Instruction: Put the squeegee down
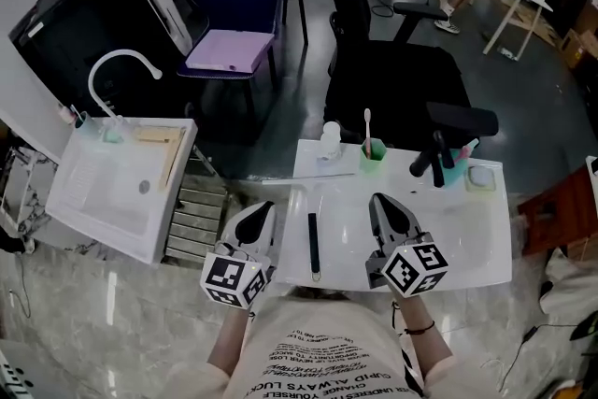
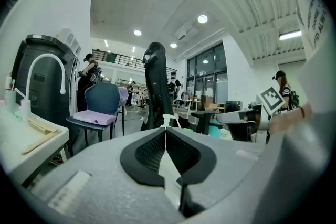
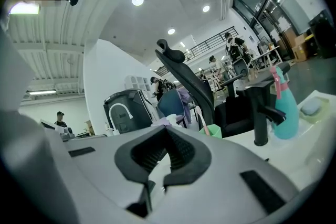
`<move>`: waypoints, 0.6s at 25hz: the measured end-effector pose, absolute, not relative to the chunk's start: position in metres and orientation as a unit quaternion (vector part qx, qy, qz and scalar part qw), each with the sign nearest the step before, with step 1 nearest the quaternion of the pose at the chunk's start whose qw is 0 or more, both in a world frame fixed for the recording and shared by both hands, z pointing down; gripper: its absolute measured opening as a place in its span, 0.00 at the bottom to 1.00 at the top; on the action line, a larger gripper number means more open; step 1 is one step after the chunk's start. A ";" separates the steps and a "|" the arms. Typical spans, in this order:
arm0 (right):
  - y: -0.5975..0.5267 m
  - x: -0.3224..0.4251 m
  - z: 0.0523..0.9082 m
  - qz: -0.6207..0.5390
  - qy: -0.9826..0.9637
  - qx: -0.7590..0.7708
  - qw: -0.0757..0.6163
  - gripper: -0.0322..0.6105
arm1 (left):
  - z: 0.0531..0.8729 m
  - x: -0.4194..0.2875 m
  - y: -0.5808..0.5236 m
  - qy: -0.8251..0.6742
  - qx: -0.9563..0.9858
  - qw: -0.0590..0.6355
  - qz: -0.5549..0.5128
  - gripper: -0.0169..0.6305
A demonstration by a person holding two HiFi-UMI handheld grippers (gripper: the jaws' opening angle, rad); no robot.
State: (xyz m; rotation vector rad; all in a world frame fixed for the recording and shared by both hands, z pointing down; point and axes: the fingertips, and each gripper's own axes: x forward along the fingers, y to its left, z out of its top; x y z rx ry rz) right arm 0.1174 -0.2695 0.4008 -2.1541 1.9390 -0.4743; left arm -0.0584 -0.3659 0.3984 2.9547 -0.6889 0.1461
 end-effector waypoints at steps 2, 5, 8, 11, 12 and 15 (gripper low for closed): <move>-0.267 0.119 0.399 -0.156 0.657 -0.730 0.102 0.06 | 0.398 -0.061 -0.366 -0.231 0.970 0.052 0.046 0.06; -0.264 0.122 0.395 -0.150 0.658 -0.731 0.101 0.06 | 0.397 -0.063 -0.366 -0.238 0.969 0.052 0.044 0.06; -0.262 0.124 0.393 -0.144 0.659 -0.731 0.099 0.06 | 0.396 -0.064 -0.365 -0.244 0.968 0.050 0.044 0.06; -0.261 0.125 0.392 -0.140 0.662 -0.730 0.099 0.06 | 0.395 -0.065 -0.365 -0.249 0.966 0.049 0.043 0.06; -0.261 0.126 0.391 -0.139 0.662 -0.730 0.099 0.06 | 0.395 -0.065 -0.364 -0.251 0.966 0.048 0.043 0.06; -0.260 0.127 0.390 -0.136 0.664 -0.729 0.098 0.06 | 0.395 -0.066 -0.363 -0.254 0.965 0.046 0.045 0.06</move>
